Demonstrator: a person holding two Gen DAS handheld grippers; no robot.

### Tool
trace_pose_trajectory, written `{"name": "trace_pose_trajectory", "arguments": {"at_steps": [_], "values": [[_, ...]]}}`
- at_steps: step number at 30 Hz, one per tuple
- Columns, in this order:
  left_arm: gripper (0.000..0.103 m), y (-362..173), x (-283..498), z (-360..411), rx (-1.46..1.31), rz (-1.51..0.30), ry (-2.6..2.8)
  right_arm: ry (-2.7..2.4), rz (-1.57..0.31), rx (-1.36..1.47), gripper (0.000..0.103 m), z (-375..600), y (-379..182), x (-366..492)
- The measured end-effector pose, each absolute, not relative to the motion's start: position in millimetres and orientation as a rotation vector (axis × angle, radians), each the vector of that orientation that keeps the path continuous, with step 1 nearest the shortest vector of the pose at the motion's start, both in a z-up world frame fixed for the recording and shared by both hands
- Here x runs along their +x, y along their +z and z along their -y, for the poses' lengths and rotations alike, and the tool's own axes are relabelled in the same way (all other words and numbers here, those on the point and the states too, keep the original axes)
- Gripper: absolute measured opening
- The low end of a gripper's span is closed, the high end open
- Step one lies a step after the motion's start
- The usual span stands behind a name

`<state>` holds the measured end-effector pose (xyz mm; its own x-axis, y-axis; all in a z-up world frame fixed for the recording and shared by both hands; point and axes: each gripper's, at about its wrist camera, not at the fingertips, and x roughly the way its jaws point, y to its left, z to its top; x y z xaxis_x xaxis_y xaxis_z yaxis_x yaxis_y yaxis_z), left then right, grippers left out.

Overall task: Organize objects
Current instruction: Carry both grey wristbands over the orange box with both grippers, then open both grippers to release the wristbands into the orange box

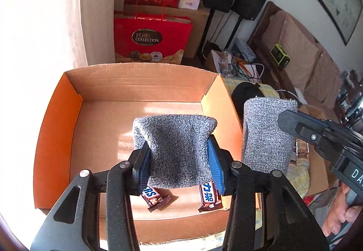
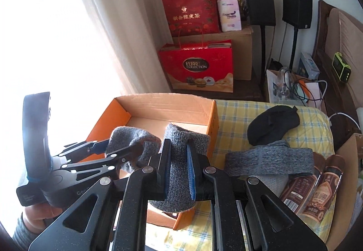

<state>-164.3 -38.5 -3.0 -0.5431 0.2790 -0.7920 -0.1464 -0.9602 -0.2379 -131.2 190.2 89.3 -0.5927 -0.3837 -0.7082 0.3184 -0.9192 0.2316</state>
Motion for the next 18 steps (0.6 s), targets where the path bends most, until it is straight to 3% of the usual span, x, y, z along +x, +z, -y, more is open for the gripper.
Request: {"name": "trace_pose_trajectory", "arguments": {"at_steps": [13, 18], "values": [[0.043, -28, -179, 49, -1.407, 0.233, 2.545, -2.488, 0.061, 1.229, 0.012, -160, 53, -156], [0.053, -38, -184, 45, -1.429, 0.242, 2.53, -2.488, 0.024, 1.26, 0.018, -154, 42, -161]]}}
